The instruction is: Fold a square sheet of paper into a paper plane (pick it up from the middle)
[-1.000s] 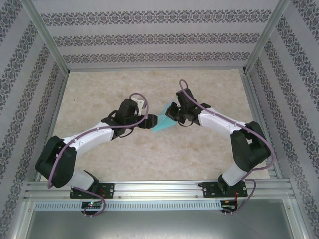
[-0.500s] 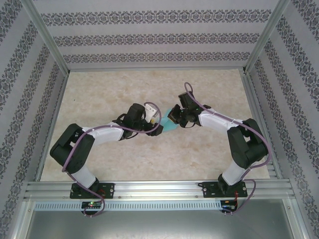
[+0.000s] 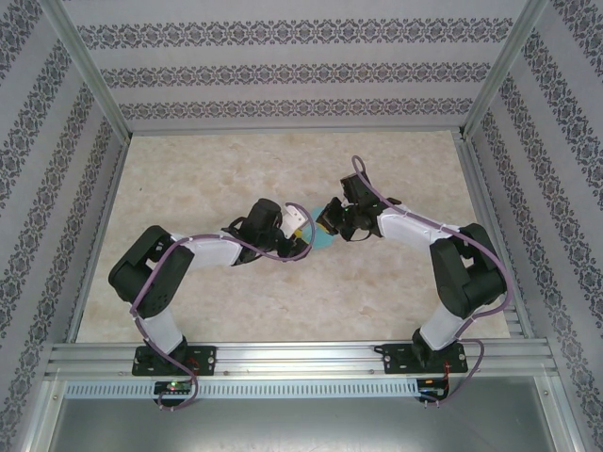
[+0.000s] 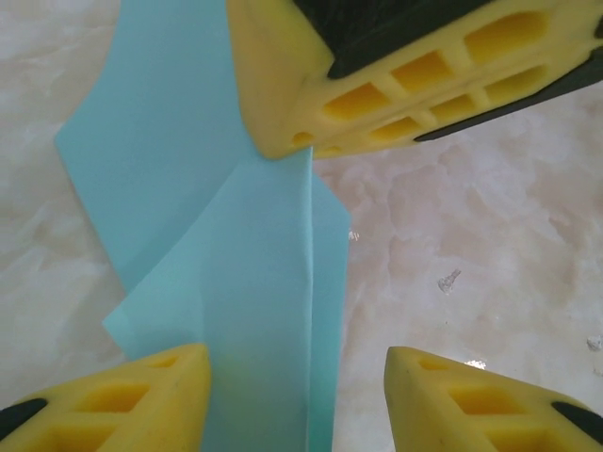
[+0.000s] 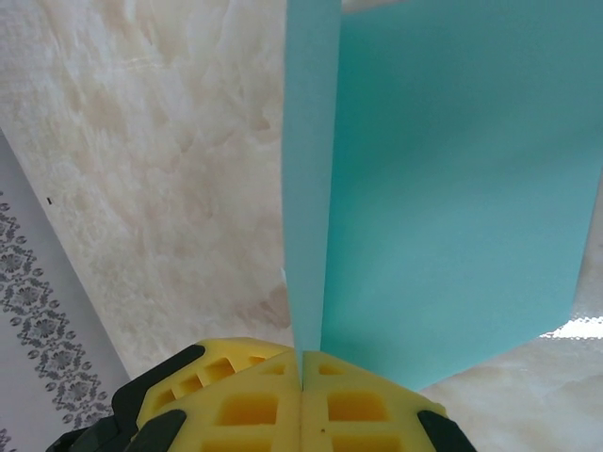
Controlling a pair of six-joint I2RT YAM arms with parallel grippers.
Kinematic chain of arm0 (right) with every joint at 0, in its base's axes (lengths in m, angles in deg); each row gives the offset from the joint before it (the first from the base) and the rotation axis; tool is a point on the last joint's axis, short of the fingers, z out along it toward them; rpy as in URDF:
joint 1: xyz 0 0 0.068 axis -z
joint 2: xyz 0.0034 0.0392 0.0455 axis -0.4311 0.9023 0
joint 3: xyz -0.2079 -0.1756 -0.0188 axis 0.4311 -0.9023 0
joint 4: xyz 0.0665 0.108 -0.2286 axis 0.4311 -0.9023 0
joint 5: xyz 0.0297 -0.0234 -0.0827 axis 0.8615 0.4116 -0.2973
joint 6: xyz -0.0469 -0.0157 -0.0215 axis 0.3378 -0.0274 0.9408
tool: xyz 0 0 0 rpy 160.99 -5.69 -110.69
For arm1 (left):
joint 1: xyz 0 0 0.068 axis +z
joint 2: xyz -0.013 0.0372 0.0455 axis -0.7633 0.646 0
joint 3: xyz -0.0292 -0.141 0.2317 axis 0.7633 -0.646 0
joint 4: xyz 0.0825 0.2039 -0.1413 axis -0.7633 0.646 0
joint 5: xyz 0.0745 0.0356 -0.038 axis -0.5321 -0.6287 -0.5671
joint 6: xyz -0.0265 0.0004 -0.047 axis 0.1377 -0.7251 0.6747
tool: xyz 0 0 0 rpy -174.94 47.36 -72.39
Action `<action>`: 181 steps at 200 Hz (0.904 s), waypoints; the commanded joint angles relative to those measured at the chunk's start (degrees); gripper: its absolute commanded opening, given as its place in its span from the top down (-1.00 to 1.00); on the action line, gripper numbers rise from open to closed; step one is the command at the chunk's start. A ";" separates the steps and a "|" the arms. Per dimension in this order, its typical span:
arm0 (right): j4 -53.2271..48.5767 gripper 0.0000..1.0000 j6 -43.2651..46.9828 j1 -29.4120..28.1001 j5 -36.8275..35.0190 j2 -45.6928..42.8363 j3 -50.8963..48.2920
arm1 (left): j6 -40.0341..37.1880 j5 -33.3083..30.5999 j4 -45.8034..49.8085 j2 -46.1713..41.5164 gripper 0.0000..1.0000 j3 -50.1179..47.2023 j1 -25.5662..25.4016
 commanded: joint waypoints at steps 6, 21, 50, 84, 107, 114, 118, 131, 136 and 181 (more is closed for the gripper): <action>-0.35 0.92 0.58 0.81 2.89 0.98 -0.08 | -5.36 0.13 -1.23 1.09 0.07 1.30 -0.62; -0.39 0.92 0.84 1.07 3.44 1.11 -0.05 | -5.79 0.15 -2.24 1.20 0.19 1.00 -0.64; -0.33 0.90 1.18 1.43 4.41 1.33 -0.01 | -5.87 -0.03 -3.91 1.38 0.38 0.50 -0.69; -1.18 0.64 3.42 2.28 4.43 0.42 0.16 | -6.41 0.24 -3.27 1.38 0.65 1.02 -0.63; -1.83 0.35 5.71 3.30 3.52 -1.28 -0.09 | -5.95 0.52 -2.59 1.81 0.77 1.40 -0.69; -2.14 0.26 6.57 3.55 2.99 -1.94 -0.29 | -5.69 0.71 -2.04 1.96 0.80 1.63 -0.64; -2.23 0.23 7.04 3.71 2.79 -2.20 -0.46 | -5.46 0.84 -1.81 2.07 0.81 1.74 -0.62; -2.87 0.16 8.96 4.23 1.86 -3.56 -1.01 | -3.99 1.63 -1.41 2.22 0.84 1.98 -0.63; -2.77 0.14 9.59 4.45 1.77 -4.03 -1.47 | -3.36 2.23 -1.40 2.25 0.84 1.89 -0.68; -2.50 0.05 14.75 5.03 0.18 -8.31 -5.50 | 5.42 3.61 1.43 3.20 0.93 3.15 -0.76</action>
